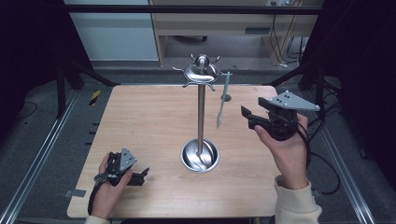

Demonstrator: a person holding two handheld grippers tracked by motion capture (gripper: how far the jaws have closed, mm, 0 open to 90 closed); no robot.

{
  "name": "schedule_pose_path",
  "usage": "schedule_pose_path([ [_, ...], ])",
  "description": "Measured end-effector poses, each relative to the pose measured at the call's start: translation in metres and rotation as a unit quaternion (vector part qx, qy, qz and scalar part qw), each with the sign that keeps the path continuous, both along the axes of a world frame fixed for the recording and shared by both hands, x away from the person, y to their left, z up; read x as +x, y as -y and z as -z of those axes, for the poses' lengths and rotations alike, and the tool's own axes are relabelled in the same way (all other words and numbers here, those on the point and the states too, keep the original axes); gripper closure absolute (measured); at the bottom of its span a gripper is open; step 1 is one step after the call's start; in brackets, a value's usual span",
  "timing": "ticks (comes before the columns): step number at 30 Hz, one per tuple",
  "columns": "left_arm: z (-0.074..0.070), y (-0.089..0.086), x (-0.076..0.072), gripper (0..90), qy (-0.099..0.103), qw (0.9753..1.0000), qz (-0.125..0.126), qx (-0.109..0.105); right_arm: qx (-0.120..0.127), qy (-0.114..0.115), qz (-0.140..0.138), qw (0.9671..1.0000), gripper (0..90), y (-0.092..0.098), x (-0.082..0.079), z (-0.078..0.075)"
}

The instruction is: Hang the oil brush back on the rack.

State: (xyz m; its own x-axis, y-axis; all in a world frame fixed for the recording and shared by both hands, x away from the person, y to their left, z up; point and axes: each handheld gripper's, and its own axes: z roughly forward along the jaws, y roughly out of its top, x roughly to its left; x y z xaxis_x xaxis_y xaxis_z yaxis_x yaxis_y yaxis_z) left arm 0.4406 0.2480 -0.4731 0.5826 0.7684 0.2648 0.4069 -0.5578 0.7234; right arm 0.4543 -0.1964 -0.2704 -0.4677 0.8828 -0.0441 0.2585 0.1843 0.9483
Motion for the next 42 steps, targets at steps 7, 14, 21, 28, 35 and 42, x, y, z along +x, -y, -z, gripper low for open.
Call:
schedule_pose_path([
  [7,0.000,0.000,0.000,2.6,0.001,1.0000,0.000,-0.002,-0.010,0.004,0.023,0.9997,19.1,0.009,0.004,0.005],
  [14,0.000,0.000,0.000,2.6,0.002,1.0000,0.000,-0.001,-0.030,0.006,0.051,0.9982,9.4,0.024,0.011,0.013],
  [21,-0.001,0.000,-0.001,2.6,0.003,1.0000,0.000,-0.002,-0.027,0.001,0.062,0.9977,7.9,0.038,0.015,0.020],
  [28,-0.001,0.000,0.000,2.5,0.002,1.0000,0.000,-0.001,-0.037,-0.016,0.073,0.9965,8.2,0.047,0.021,0.030],
  [35,-0.001,0.000,0.000,2.5,0.001,1.0000,0.001,-0.001,-0.046,-0.038,0.077,0.9952,9.3,0.052,0.028,0.045],
  [42,-0.001,0.000,-0.001,2.6,0.002,1.0000,0.002,-0.001,-0.054,-0.051,0.079,0.9941,9.7,0.057,0.036,0.062],
])
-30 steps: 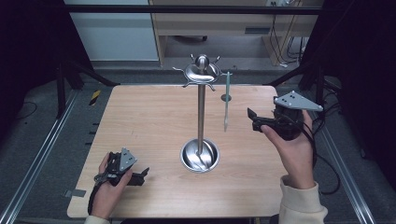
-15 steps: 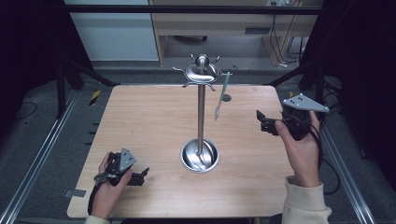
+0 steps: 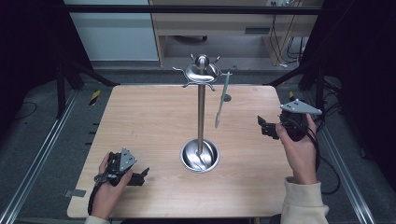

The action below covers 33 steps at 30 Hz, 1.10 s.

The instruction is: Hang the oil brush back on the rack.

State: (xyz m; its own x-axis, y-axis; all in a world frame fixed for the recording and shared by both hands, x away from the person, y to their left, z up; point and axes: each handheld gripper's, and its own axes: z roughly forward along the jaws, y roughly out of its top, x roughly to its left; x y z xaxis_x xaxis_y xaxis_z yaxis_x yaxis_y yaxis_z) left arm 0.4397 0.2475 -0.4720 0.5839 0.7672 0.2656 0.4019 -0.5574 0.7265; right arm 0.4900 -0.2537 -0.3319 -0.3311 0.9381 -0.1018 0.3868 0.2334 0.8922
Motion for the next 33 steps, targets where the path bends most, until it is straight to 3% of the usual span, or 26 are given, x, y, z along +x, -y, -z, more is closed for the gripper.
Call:
schedule_pose_path([
  [21,-0.001,-0.003,0.000,2.6,0.007,0.9999,-0.007,-0.006,-0.010,-0.076,0.001,0.9971,9.8,-0.002,0.030,0.063],
  [33,-0.001,-0.001,0.000,2.6,0.007,0.9999,-0.003,-0.006,-0.008,-0.090,0.008,0.9959,10.6,-0.005,0.040,0.087],
])
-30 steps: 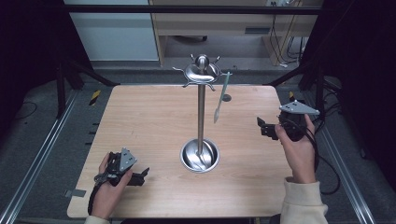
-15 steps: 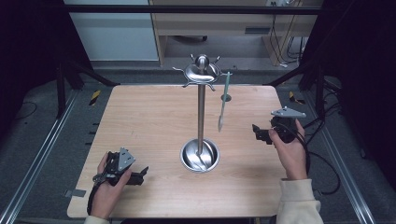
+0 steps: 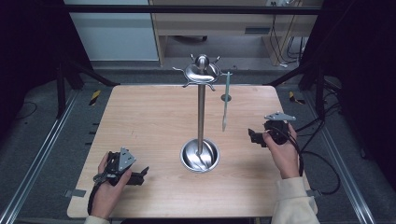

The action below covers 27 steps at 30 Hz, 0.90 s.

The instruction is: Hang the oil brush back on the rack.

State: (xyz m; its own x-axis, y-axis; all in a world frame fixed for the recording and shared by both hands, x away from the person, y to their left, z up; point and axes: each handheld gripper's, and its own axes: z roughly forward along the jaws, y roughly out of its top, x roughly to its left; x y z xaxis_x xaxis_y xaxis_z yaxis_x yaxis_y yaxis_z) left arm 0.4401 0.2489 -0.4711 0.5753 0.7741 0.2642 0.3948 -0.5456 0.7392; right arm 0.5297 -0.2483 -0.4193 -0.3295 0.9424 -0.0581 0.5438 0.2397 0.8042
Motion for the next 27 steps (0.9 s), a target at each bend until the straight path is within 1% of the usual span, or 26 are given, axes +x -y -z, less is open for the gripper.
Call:
schedule_pose_path([
  [6,0.000,0.000,0.000,2.6,0.000,1.0000,-0.001,0.000,-0.004,-0.018,-0.002,0.9998,10.6,-0.003,0.005,0.014],
  [7,0.000,0.000,0.000,2.5,0.000,1.0000,-0.001,0.001,-0.008,-0.019,-0.004,0.9998,10.7,-0.003,0.006,0.016],
  [9,0.000,0.000,0.000,2.6,0.000,1.0000,-0.002,0.001,-0.008,-0.023,-0.005,0.9997,10.9,-0.006,0.008,0.018],
  [11,0.000,0.000,0.000,2.5,0.000,1.0000,-0.003,0.001,-0.012,-0.020,-0.013,0.9996,13.6,-0.007,0.011,0.021],
  [15,0.000,-0.001,0.000,2.6,0.000,1.0000,-0.003,0.003,-0.001,-0.030,-0.023,0.9993,13.6,-0.012,0.017,0.028],
  [17,0.000,-0.001,0.000,2.6,0.000,1.0000,-0.002,0.003,0.000,-0.033,-0.026,0.9991,13.2,-0.015,0.019,0.033],
  [18,0.000,-0.001,0.000,2.5,0.000,1.0000,-0.002,0.004,-0.002,-0.035,-0.032,0.9989,12.9,-0.017,0.021,0.037],
  [21,0.000,0.000,0.000,2.6,-0.001,1.0000,-0.002,0.004,-0.003,-0.036,-0.037,0.9987,12.9,-0.019,0.023,0.041],
  [22,0.000,0.000,0.000,2.6,-0.003,1.0000,-0.001,0.008,-0.004,-0.036,-0.038,0.9986,12.9,-0.019,0.024,0.043],
  [25,0.001,0.000,0.000,2.5,-0.002,1.0000,-0.002,0.009,0.003,-0.030,-0.034,0.9989,13.2,-0.020,0.025,0.050],
  [26,0.001,0.000,0.001,2.5,-0.002,1.0000,-0.003,0.007,0.004,-0.033,-0.035,0.9988,13.1,-0.020,0.026,0.053],
  [27,0.001,0.000,0.001,2.6,-0.002,1.0000,-0.003,0.009,0.001,-0.034,-0.036,0.9988,13.1,-0.020,0.027,0.054],
])
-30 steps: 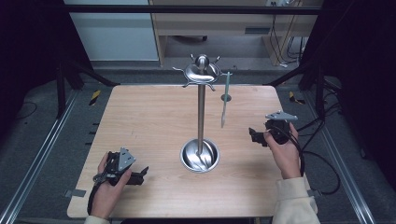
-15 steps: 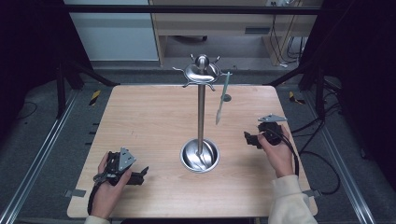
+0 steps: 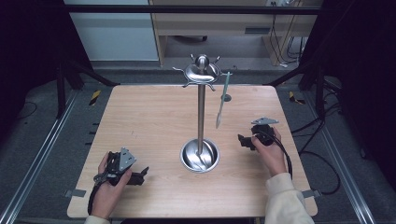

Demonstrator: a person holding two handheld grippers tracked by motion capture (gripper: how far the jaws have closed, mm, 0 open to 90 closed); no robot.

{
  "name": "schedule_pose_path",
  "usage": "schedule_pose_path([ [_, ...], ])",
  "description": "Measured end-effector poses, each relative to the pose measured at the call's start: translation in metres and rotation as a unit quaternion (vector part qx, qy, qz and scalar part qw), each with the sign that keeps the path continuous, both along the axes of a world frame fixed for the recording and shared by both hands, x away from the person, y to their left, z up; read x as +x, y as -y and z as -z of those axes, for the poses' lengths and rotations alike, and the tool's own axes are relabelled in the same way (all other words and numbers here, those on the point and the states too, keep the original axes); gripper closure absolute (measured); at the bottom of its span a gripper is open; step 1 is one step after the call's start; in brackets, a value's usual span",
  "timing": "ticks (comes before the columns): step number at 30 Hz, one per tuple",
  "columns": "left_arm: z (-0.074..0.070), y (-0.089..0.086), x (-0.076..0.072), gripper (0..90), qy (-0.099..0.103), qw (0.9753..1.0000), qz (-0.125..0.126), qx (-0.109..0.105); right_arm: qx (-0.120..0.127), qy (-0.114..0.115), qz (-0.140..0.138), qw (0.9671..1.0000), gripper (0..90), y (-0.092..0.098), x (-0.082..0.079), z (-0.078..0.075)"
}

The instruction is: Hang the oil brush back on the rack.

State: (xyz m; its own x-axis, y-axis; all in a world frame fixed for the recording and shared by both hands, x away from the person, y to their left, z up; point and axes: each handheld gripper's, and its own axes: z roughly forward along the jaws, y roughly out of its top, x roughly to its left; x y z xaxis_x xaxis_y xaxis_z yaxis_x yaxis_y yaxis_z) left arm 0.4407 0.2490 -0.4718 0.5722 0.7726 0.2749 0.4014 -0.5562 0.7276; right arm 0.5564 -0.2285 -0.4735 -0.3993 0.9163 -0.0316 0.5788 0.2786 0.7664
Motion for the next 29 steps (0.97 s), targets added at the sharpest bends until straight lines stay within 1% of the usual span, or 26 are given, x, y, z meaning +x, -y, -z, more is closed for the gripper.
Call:
schedule_pose_path([
  [1,0.000,0.000,0.000,2.6,0.000,1.0000,0.000,0.001,0.002,-0.002,0.000,1.0000,13.0,-0.001,0.000,0.000],
  [6,0.000,0.001,-0.001,2.6,0.001,1.0000,0.001,-0.002,0.014,-0.001,-0.004,0.9999,12.6,-0.003,0.001,0.003],
  [12,0.001,0.002,0.000,2.6,-0.001,1.0000,0.001,-0.001,0.020,-0.007,-0.005,0.9998,11.7,-0.007,0.005,0.008],
  [15,0.001,0.002,0.000,2.5,0.000,1.0000,0.001,0.000,0.018,-0.017,-0.012,0.9996,10.8,-0.009,0.006,0.011],
  [17,0.001,0.002,0.000,2.5,-0.001,1.0000,0.001,-0.001,0.009,-0.019,-0.010,0.9997,10.8,-0.011,0.007,0.012],
  [19,0.001,0.002,0.000,2.5,-0.002,1.0000,0.002,0.004,0.008,-0.021,-0.007,0.9997,10.8,-0.012,0.007,0.012],
  [21,0.001,0.002,0.000,2.6,-0.002,1.0000,0.002,0.001,-0.001,-0.022,-0.007,0.9997,10.8,-0.012,0.007,0.014],
  [22,0.001,0.002,0.000,2.6,-0.002,1.0000,0.002,0.002,-0.005,-0.025,-0.007,0.9997,10.8,-0.013,0.007,0.014],
  [23,0.001,0.002,0.000,2.5,-0.002,1.0000,0.002,0.002,-0.004,-0.029,-0.009,0.9995,10.6,-0.014,0.007,0.015],
  [25,0.001,0.002,0.000,2.6,-0.002,1.0000,0.002,0.003,-0.010,-0.031,-0.010,0.9994,10.3,-0.015,0.007,0.016],
  [27,0.001,0.002,0.000,2.6,-0.002,1.0000,0.003,0.005,-0.015,-0.028,-0.011,0.9994,9.7,-0.016,0.006,0.015],
  [28,0.001,0.002,0.000,2.5,-0.002,1.0000,0.003,0.004,-0.012,-0.031,-0.010,0.9994,9.4,-0.016,0.005,0.015],
  [29,0.001,0.002,0.000,2.6,-0.001,1.0000,0.003,0.002,-0.016,-0.030,-0.011,0.9994,9.3,-0.016,0.005,0.015],
])
